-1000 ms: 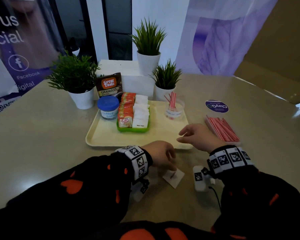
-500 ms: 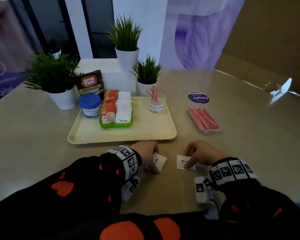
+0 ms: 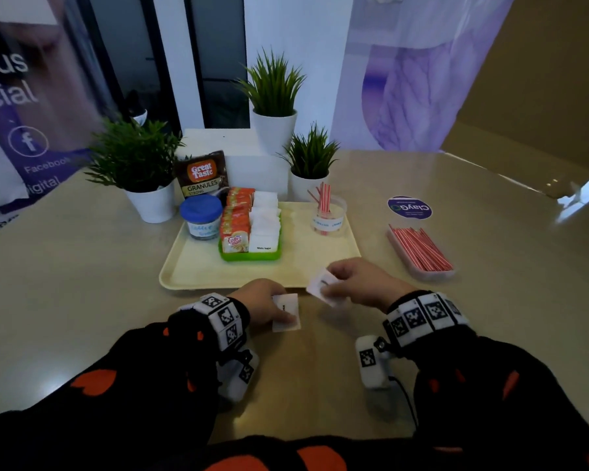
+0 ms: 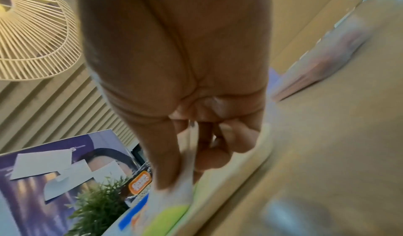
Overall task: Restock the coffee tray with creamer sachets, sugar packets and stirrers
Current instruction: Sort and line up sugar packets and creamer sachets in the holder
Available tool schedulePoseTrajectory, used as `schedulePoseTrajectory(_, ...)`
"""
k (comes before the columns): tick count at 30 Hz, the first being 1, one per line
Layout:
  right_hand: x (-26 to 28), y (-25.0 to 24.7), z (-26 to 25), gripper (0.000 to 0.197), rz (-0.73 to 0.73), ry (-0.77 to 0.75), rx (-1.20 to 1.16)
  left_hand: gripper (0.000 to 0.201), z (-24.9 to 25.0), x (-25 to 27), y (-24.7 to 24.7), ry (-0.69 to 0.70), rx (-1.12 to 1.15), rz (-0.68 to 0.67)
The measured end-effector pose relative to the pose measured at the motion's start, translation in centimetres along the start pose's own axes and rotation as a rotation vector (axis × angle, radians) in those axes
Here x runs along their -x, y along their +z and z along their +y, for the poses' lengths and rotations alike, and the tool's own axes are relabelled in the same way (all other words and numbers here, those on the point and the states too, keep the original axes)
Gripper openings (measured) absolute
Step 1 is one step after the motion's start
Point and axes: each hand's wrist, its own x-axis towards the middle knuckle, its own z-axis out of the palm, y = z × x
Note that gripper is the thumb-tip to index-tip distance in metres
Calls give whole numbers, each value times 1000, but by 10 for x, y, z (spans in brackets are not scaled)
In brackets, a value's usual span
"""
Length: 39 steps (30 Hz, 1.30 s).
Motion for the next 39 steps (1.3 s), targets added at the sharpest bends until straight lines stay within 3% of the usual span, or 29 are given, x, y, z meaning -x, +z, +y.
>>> schedulePoseTrajectory(5, -54, 14, -33, 6, 188, -17, -255, 22, -32, 4, -15, -13, 276, 27)
schedulePoseTrajectory(10, -97, 34, -48, 11, 235, 158, -666, 28, -52, 8, -12, -3, 557, 76)
schedulePoseTrajectory(16, -128, 61, -47, 4, 328, 251, -897, 24, -55, 4, -12, -27, 750, 83)
schedulePoseTrajectory(21, -137, 76, -37, 20, 402, 168, -765, 27, -58, -4, -16, -80, 922, 11)
schedulePoseTrajectory(25, -141, 80, -31, 12, 482, 100, -625, 31, -58, -6, -19, -112, 992, -10)
schedulePoseTrajectory(29, -146, 83, -29, 21, 528, 62, -543, 31, -60, -7, -19, -123, 1053, -17)
schedulePoseTrajectory(33, -147, 83, -27, 22, 551, 60, -512, 20, -60, -8, -17, -122, 1071, -3)
schedulePoseTrajectory(36, -138, 82, -33, 12, 632, 16, -512, 16, -60, -8, -16, -122, 1072, 23)
schedulePoseTrajectory(37, -134, 81, -36, 9, 633, -12, -532, 19, -59, -8, -16, -121, 1076, 26)
schedulePoseTrajectory(39, -124, 82, -40, 23, 527, -68, -568, 23, -57, -7, -16, -123, 1096, 29)
